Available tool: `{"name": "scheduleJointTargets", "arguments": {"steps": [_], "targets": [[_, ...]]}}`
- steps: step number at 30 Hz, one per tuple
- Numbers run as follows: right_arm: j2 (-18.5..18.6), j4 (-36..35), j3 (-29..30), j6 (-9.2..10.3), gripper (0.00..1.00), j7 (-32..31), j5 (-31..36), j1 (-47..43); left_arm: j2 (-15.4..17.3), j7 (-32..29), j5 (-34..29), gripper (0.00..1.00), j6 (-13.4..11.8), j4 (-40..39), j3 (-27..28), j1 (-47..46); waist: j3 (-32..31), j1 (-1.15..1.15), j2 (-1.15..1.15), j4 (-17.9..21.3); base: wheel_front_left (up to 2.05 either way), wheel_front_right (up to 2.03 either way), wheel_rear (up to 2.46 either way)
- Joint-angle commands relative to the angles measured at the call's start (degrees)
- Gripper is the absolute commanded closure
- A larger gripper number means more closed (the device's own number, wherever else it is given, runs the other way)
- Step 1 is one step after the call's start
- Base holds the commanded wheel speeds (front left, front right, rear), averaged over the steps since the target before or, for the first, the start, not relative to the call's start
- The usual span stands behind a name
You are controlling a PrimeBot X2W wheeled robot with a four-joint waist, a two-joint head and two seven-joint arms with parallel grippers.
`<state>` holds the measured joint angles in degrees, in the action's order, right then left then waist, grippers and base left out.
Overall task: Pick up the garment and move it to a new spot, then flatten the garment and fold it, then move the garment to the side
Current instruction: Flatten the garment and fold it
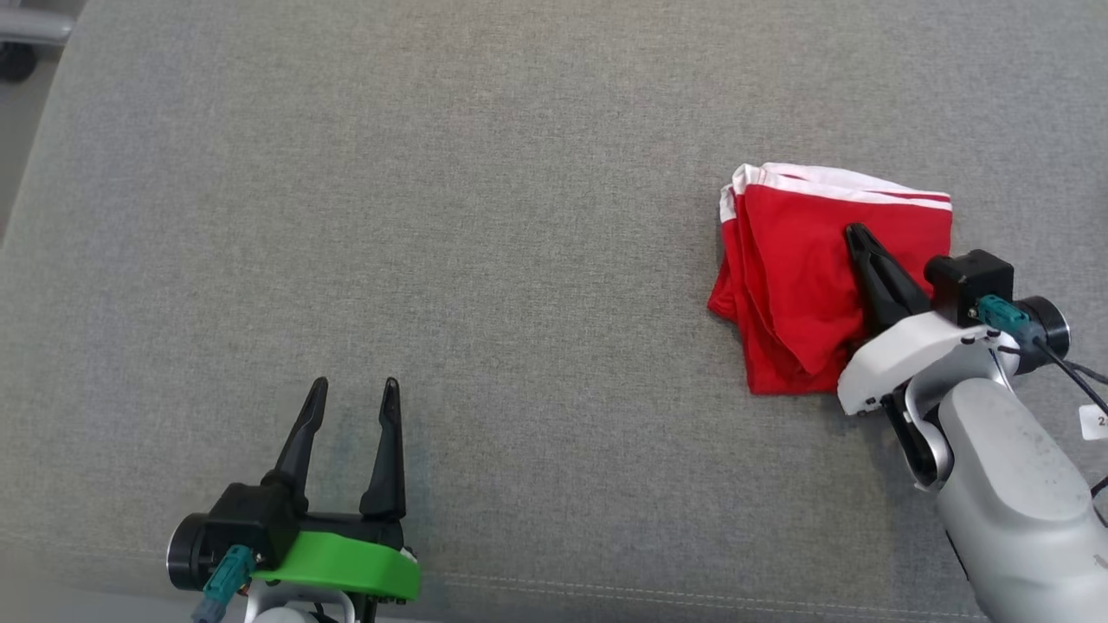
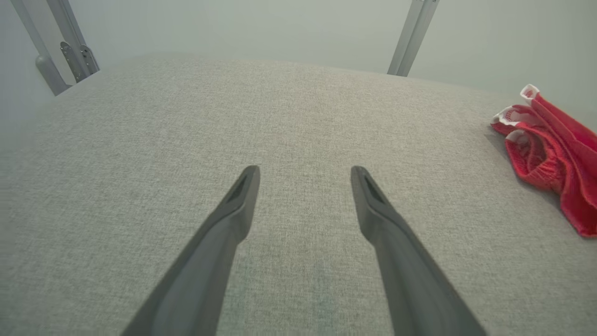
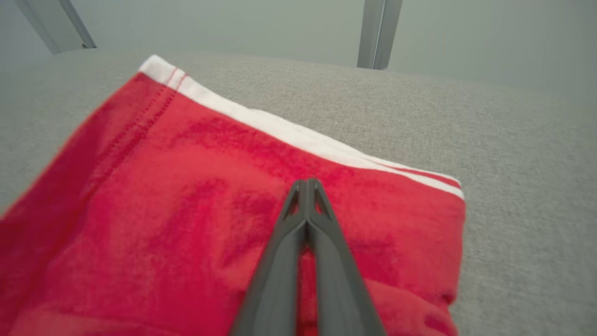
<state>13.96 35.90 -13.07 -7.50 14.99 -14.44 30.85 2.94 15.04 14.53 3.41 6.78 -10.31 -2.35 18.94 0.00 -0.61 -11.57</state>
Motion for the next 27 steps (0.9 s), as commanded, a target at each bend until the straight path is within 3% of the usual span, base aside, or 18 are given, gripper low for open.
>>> {"name": "scheduleJointTargets", "arguments": {"steps": [1,11,27], "targets": [[-0.55,-1.85,1.03,0.03,1.00,0.19,0.24,-1.93,0.01,0.15,0.11,0.00,-0.48,-0.23,0.32,0.33,0.35,0.00,0.61,-0.40,0.00,0.00,0.00],[-4.05,-9.84,0.61,0.03,1.00,0.19,3.12,-11.24,0.01,0.15,-0.58,0.00,-0.40,0.54,1.07,1.23,-0.97,0.00,0.61,2.83,0.00,0.00,0.00],[-6.52,-7.92,-3.95,0.03,1.00,0.20,3.21,-14.48,0.02,0.15,0.29,0.00,-0.27,1.83,0.90,3.07,-6.39,0.00,0.61,4.51,0.00,0.00,0.00]]}}
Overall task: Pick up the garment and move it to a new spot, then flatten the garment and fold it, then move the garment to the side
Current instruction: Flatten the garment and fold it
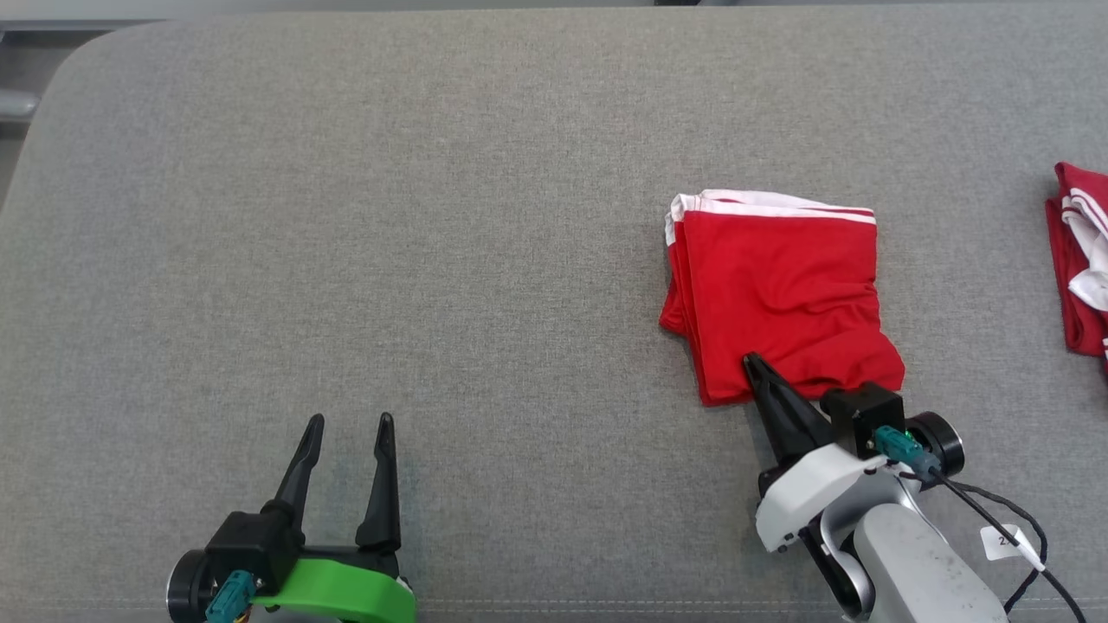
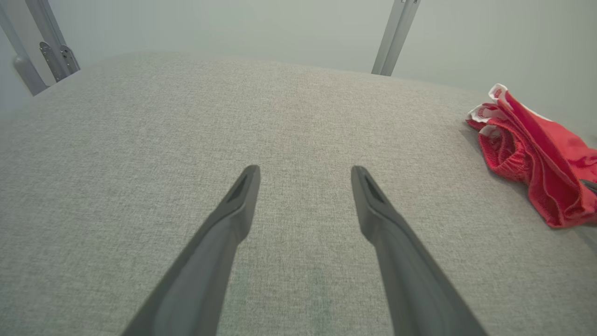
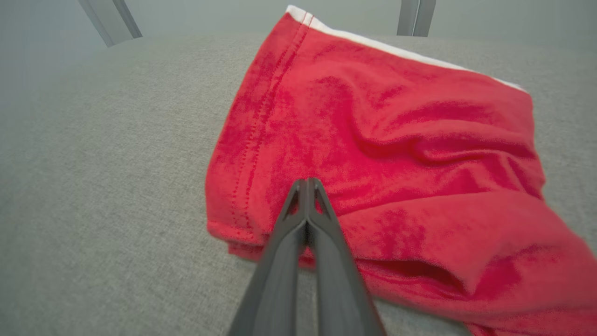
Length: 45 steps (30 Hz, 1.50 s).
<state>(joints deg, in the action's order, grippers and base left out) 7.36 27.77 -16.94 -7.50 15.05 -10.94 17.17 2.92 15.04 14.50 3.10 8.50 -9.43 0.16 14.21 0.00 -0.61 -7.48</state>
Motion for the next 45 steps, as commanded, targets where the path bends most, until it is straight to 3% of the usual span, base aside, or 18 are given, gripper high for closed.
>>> {"name": "scheduleJointTargets", "arguments": {"steps": [1,13,14,17,32,45], "targets": [[0.00,0.51,-0.44,0.03,1.00,0.15,-0.56,-1.07,0.04,0.15,0.49,0.00,-0.06,0.21,0.01,0.88,-2.38,0.00,0.61,0.55,0.00,0.00,0.00],[-0.59,1.92,-2.86,0.03,1.00,0.15,-1.64,-5.33,0.04,0.15,2.13,0.00,-1.21,0.55,0.36,6.16,-11.86,0.00,0.61,3.25,0.00,0.00,0.00],[-0.51,1.56,-2.32,0.03,0.89,0.15,-1.25,-5.76,0.04,0.15,1.96,0.00,-1.19,0.43,0.52,6.59,-12.39,0.00,0.61,3.57,0.00,0.00,0.00],[-0.29,-0.43,-0.30,0.03,0.00,0.15,0.16,-7.18,0.04,0.14,1.29,0.00,-0.99,0.52,1.33,7.61,-13.70,0.00,0.61,4.55,0.00,0.00,0.00],[-0.48,-9.91,13.98,0.03,0.00,0.15,5.70,-14.93,0.05,0.15,-2.49,0.00,2.02,3.60,7.99,9.48,-16.46,0.00,0.61,7.53,0.00,0.00,0.00],[-1.82,-10.18,19.43,0.03,0.00,0.15,7.42,-16.79,0.04,0.15,-4.51,0.00,3.56,3.62,10.00,10.95,-18.16,0.00,0.61,7.51,0.00,0.00,0.00]]}}
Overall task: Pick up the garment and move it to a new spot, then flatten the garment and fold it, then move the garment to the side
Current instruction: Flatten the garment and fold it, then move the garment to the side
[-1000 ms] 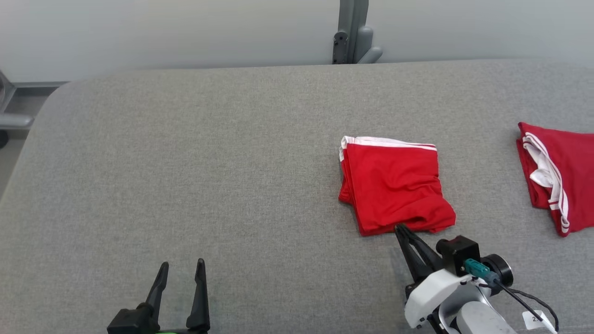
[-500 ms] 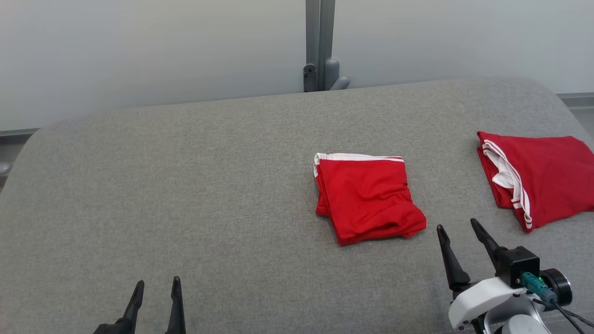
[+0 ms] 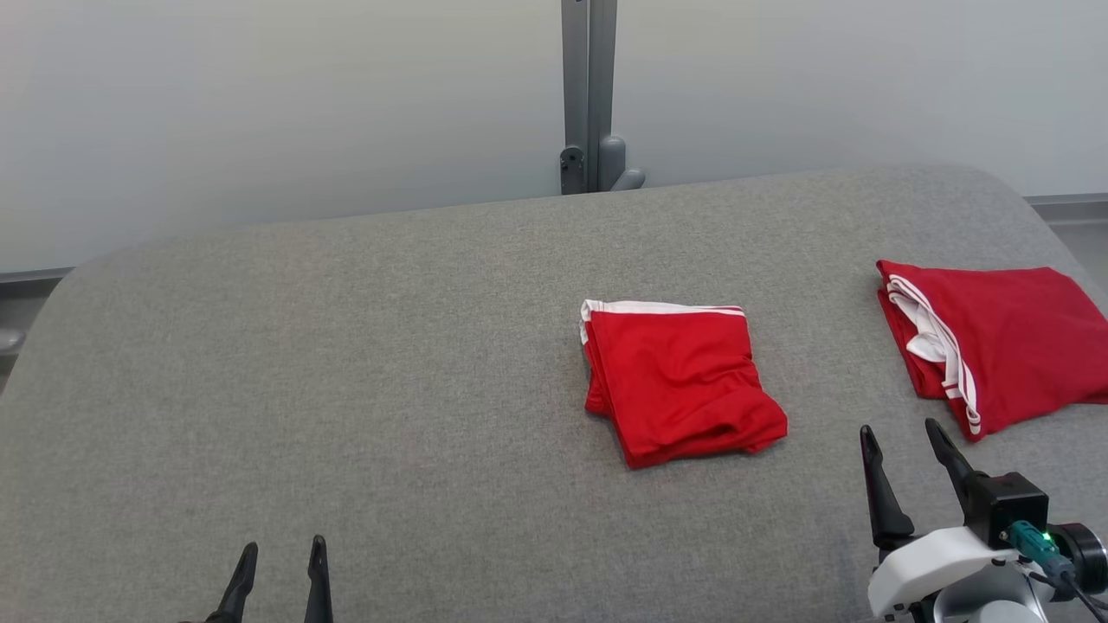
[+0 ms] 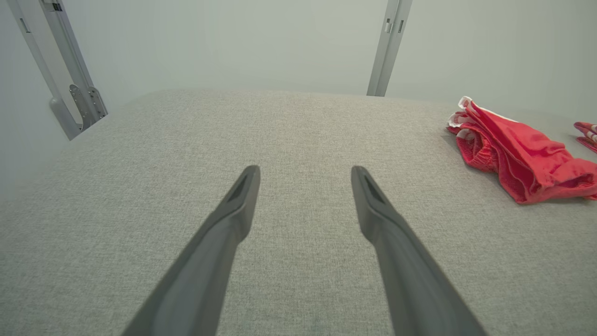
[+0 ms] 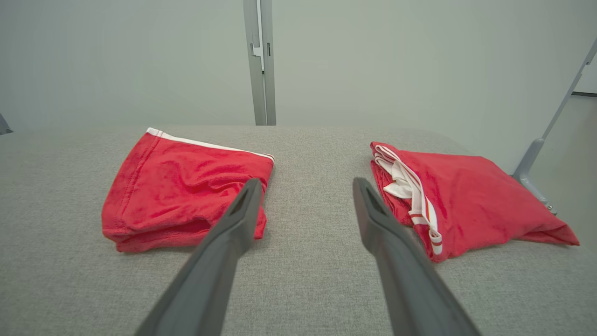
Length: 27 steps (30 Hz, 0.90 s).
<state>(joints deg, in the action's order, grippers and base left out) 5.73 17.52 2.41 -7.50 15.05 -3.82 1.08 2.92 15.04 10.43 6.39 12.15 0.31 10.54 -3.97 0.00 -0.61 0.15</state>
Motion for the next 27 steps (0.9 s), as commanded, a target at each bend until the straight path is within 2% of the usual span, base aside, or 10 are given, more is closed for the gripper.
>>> {"name": "scheduleJointTargets", "arguments": {"steps": [1,19,24,27], "targets": [[-0.25,0.18,0.14,0.03,0.00,0.15,0.36,-0.70,0.04,0.15,-0.51,0.00,0.31,-0.01,0.31,0.57,0.04,0.00,0.61,-0.18,0.00,0.00,0.00],[-0.68,0.95,0.69,0.03,0.00,0.15,0.20,0.25,0.04,0.15,-0.61,0.00,0.83,-0.35,0.54,0.20,1.14,0.00,0.61,-0.36,0.00,0.00,0.00],[0.22,2.15,-0.34,0.03,0.00,-0.21,-2.32,2.85,0.04,0.15,-1.86,0.00,0.90,-0.76,0.13,-0.23,2.20,0.00,0.61,-0.59,0.00,0.00,0.00],[2.14,4.20,-2.39,0.03,0.00,-3.92,-6.22,7.02,0.04,0.15,-2.06,0.00,0.94,-1.16,-0.49,-0.87,3.47,0.00,0.61,-0.96,0.00,0.00,0.00]]}}
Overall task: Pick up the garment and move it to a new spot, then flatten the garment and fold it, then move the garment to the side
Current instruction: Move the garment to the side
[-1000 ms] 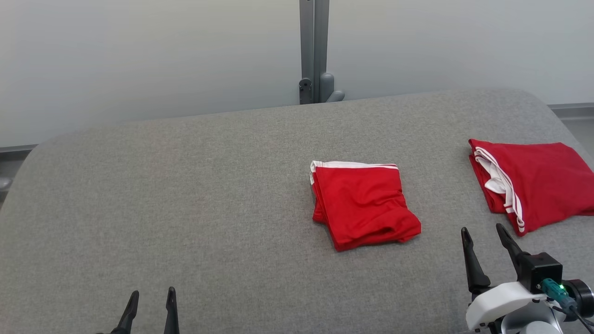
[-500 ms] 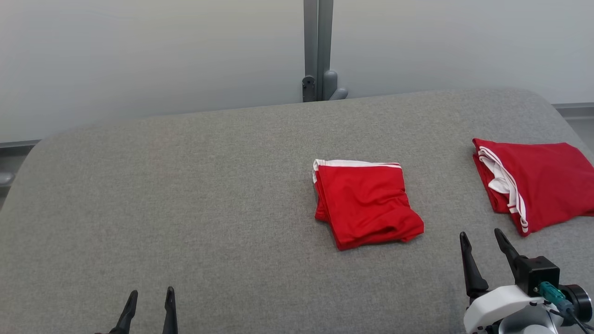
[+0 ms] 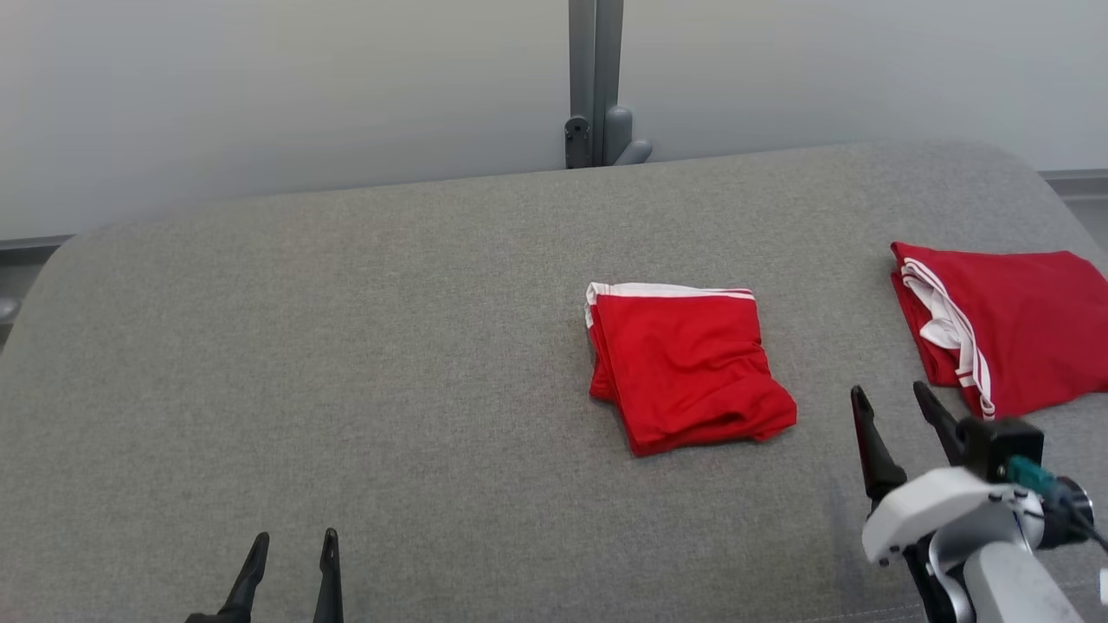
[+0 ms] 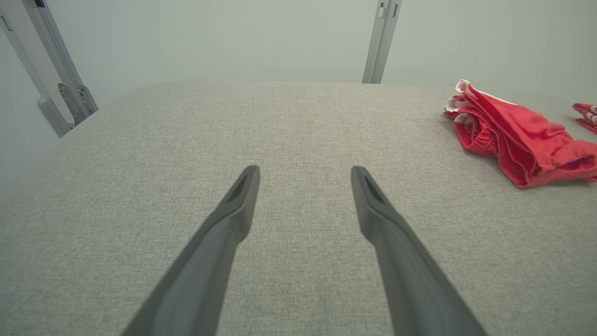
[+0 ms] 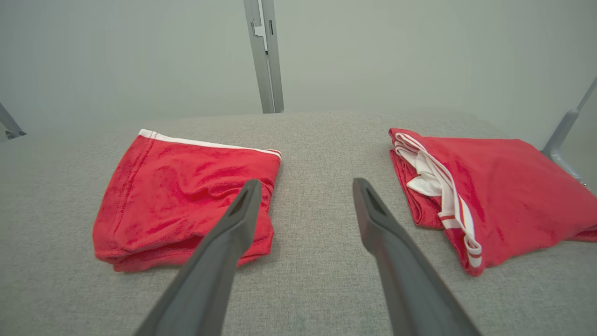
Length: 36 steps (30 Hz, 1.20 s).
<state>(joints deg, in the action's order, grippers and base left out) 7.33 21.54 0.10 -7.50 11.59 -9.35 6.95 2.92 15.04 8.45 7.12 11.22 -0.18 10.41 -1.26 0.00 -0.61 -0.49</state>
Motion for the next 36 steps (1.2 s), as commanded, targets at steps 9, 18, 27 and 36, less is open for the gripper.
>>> {"name": "scheduleJointTargets", "arguments": {"steps": [9,18,27,36], "targets": [[4.70,8.79,-7.02,0.02,0.00,-16.34,-8.02,15.38,0.05,0.15,-0.58,0.00,0.24,-0.40,-2.39,-4.30,7.61,0.00,0.61,-2.84,0.00,0.00,0.00],[2.42,20.88,-7.88,0.03,0.00,-18.01,-13.10,22.84,0.05,0.15,-0.17,0.00,0.32,0.80,-4.03,-6.69,9.32,0.00,0.61,-5.32,0.00,0.00,0.00],[0.10,34.66,-3.86,0.03,0.00,-13.77,-14.99,29.24,0.05,0.15,0.33,0.00,0.33,0.79,-4.80,-8.49,10.55,0.00,0.61,-7.04,0.00,0.00,0.00],[-2.21,39.64,-5.52,0.02,1.00,-10.93,-19.54,31.63,0.05,0.15,1.33,0.00,-0.58,0.86,-5.37,-8.62,10.79,0.00,0.61,-6.47,0.00,0.00,0.00]]}}
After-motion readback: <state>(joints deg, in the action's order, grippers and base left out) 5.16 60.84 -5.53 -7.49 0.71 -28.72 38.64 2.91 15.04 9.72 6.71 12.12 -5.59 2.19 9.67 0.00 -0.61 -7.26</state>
